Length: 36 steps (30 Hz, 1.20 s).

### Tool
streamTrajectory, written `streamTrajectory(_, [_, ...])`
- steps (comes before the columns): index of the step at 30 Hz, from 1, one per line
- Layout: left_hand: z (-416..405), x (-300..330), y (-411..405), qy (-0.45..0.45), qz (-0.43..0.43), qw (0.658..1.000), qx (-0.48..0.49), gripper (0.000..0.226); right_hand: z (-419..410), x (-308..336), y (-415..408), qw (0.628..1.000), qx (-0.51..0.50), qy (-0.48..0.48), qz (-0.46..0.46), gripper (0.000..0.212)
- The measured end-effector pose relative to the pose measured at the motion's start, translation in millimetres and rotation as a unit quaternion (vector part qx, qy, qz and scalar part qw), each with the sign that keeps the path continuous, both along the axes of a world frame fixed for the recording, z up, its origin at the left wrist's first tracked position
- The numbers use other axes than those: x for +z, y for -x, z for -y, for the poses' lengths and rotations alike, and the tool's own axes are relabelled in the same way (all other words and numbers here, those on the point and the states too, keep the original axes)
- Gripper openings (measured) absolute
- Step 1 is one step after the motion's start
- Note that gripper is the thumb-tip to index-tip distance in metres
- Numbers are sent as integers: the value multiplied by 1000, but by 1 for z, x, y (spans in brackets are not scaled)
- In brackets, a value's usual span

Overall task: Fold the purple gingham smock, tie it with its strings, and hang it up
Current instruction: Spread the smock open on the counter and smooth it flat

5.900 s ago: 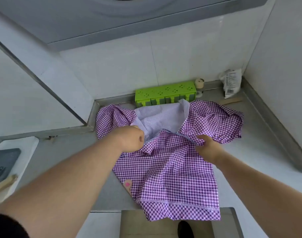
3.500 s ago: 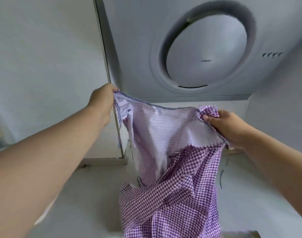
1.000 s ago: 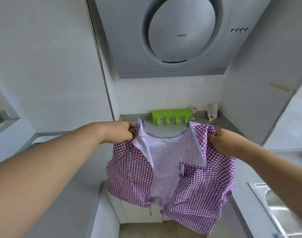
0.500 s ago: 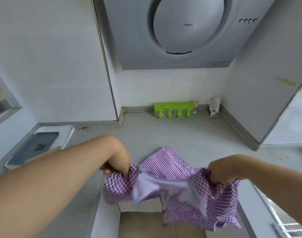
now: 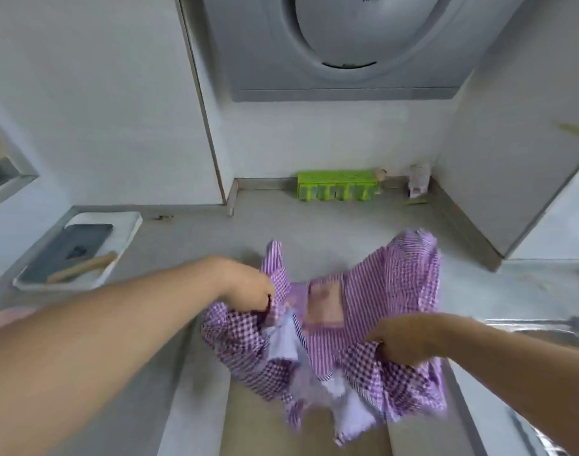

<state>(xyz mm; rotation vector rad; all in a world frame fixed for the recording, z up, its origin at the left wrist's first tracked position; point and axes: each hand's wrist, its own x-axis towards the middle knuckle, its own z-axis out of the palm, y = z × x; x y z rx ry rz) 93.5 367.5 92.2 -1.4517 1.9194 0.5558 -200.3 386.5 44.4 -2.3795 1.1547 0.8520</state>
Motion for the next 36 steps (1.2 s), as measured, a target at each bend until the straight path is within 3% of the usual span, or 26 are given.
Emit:
streamTrajectory(2, [4,-3,-3,32,-47,998,11,38,10,-3,12,997,-65,13,42,30])
streamTrajectory(5, [14,5,-3,28,-12,999,37,38,40,10,22,982,-168,35,76,28])
streamTrajectory(7, [22,16,-4,174,-87,976,97,23,63,32,28,947,-243,147,147,24])
streamTrajectory(8, [30,22,-8,290,-160,929,162,17,75,46,32,903,-287,243,207,21])
streamTrajectory(9, [36,31,-11,410,-234,851,230,13,83,64,35,836,-329,334,285,18])
streamTrajectory(10, [38,38,-13,512,-307,757,267,11,87,80,35,745,-362,401,391,16])
streamTrajectory(11, [38,38,-12,560,-338,712,256,12,85,89,35,654,-354,448,496,15])
streamTrajectory(12, [36,37,-8,546,-339,736,214,16,80,96,31,623,-306,472,544,17])
streamTrajectory(13, [34,28,-6,457,-309,822,141,24,76,90,25,670,-241,471,521,18])
streamTrajectory(14, [26,20,2,302,-218,925,72,32,67,76,20,777,-171,411,445,18])
streamTrajectory(15, [16,9,9,137,-97,986,20,38,53,60,14,902,-119,283,303,19])
streamTrajectory(16, [8,-1,15,19,2,999,-25,39,37,44,10,978,-73,141,137,23])
streamTrajectory(17, [6,-10,18,-20,39,998,-51,33,27,31,10,998,-46,43,23,27])
streamTrajectory(18, [7,-12,17,-16,13,999,-41,24,21,24,11,999,-52,0,-16,31])
streamTrajectory(20, [17,-10,11,46,-62,997,5,17,23,26,18,992,-118,22,48,34])
streamTrajectory(26, [35,2,-16,108,-146,980,81,33,54,44,32,963,-208,125,121,31])
streamTrajectory(31, [43,12,-21,167,-282,917,226,49,73,57,28,915,-282,192,216,31])
streamTrajectory(36, [52,26,-24,209,-375,852,300,60,88,72,22,893,-304,229,240,32])
